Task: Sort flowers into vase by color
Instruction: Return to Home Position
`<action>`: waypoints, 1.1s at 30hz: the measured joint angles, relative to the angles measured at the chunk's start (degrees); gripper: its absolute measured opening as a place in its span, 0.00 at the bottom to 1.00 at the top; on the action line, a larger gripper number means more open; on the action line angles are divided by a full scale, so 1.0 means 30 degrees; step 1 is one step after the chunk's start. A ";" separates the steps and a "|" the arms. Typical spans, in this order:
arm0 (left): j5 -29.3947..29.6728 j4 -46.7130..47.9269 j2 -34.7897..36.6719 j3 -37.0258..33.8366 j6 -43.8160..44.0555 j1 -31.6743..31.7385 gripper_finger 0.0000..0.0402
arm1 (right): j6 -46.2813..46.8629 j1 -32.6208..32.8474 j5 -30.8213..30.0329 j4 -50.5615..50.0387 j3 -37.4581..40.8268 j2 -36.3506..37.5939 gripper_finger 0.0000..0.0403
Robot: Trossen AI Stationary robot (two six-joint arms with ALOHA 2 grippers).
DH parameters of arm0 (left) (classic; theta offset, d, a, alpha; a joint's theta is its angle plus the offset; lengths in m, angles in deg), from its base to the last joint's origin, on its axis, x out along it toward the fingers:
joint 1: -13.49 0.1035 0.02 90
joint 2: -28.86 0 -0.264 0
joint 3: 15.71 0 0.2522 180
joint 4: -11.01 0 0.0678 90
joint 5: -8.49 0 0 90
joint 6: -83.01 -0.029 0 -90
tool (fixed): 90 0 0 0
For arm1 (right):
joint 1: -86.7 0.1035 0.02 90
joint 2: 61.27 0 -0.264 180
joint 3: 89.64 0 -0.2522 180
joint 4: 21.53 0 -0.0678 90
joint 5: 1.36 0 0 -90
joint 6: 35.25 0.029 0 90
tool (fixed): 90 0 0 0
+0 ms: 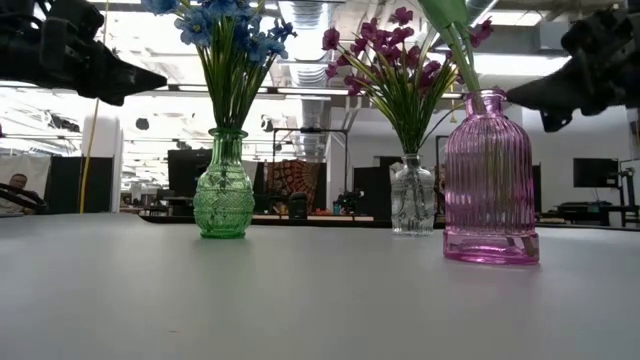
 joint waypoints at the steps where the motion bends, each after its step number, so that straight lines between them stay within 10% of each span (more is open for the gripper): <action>1: 0.0039 0.0000 0.0007 0.0000 -0.0003 0.0000 0.00 | -0.0008 -0.0072 0.0133 0.0011 0.0279 0.0422 0.05; 33: 0.0149 -0.4488 -0.0131 -0.2455 -0.1200 0.0066 0.00 | -0.0654 -0.2997 0.1889 0.0079 0.1147 0.2154 0.06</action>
